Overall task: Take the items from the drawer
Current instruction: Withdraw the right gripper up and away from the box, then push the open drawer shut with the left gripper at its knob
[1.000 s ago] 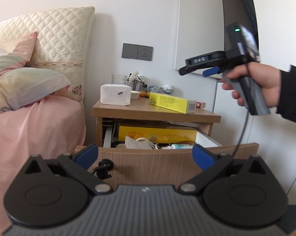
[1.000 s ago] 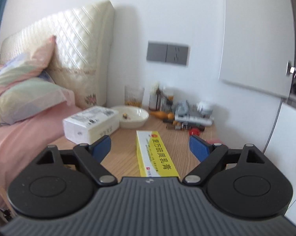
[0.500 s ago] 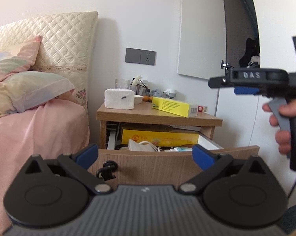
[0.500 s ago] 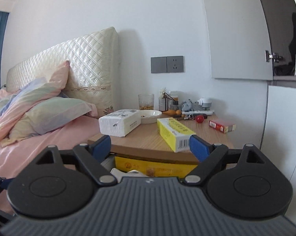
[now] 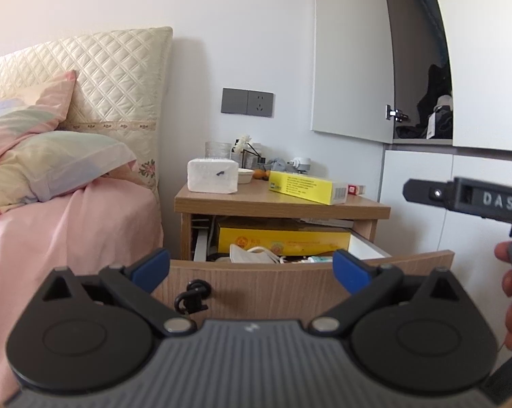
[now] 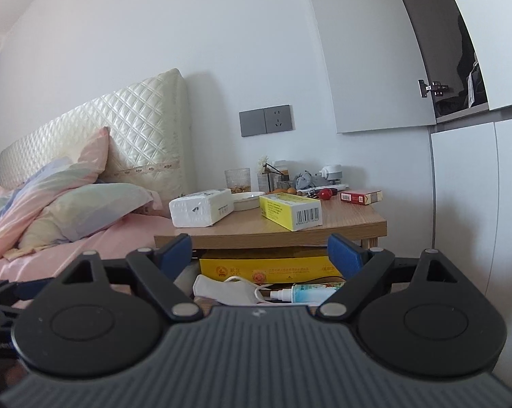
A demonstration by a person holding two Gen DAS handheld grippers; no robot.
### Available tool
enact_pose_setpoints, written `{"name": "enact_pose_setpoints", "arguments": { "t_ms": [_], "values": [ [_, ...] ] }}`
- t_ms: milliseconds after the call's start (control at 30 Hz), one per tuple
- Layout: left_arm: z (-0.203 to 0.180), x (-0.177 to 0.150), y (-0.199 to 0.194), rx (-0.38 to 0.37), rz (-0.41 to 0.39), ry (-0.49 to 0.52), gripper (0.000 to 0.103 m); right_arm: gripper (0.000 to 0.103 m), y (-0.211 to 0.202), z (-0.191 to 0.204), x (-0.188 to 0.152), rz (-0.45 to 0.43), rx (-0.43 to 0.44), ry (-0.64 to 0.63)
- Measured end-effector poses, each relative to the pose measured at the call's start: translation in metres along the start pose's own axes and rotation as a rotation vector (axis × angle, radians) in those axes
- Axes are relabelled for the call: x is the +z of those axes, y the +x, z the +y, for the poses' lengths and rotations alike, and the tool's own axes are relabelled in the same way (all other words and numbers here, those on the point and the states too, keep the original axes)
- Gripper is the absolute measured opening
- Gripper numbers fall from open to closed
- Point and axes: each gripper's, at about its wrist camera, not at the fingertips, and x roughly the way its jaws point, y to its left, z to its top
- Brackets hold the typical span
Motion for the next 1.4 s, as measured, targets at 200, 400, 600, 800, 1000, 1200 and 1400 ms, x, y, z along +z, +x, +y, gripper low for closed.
{"name": "enact_pose_setpoints", "arguments": {
  "t_ms": [200,400,600,800,1000,1200,1400],
  "values": [
    [-0.002,0.0,0.001,0.023,0.008,0.0,0.103,0.089,-0.011,0.004,-0.014,0.006,0.007,-0.029],
    [-0.009,-0.002,0.0,0.046,0.006,0.018,0.103,0.089,-0.019,0.004,-0.021,-0.001,0.013,-0.016],
    [-0.012,-0.003,-0.006,0.057,-0.007,0.017,0.103,0.089,-0.026,0.005,-0.026,-0.017,0.001,-0.027],
    [-0.014,-0.003,-0.015,0.07,-0.014,0.022,0.103,0.089,-0.035,0.002,-0.028,-0.021,-0.005,-0.033],
    [-0.018,-0.004,-0.02,0.068,-0.011,0.045,0.103,0.089,-0.043,-0.001,-0.028,-0.03,-0.009,-0.04],
    [-0.02,-0.006,-0.021,0.051,-0.004,0.055,0.103,0.089,-0.044,-0.004,-0.029,-0.03,-0.013,-0.034],
    [-0.015,-0.012,-0.018,0.076,0.006,0.055,0.103,0.089,-0.044,-0.004,-0.031,-0.027,-0.011,-0.029]
  ]
}}
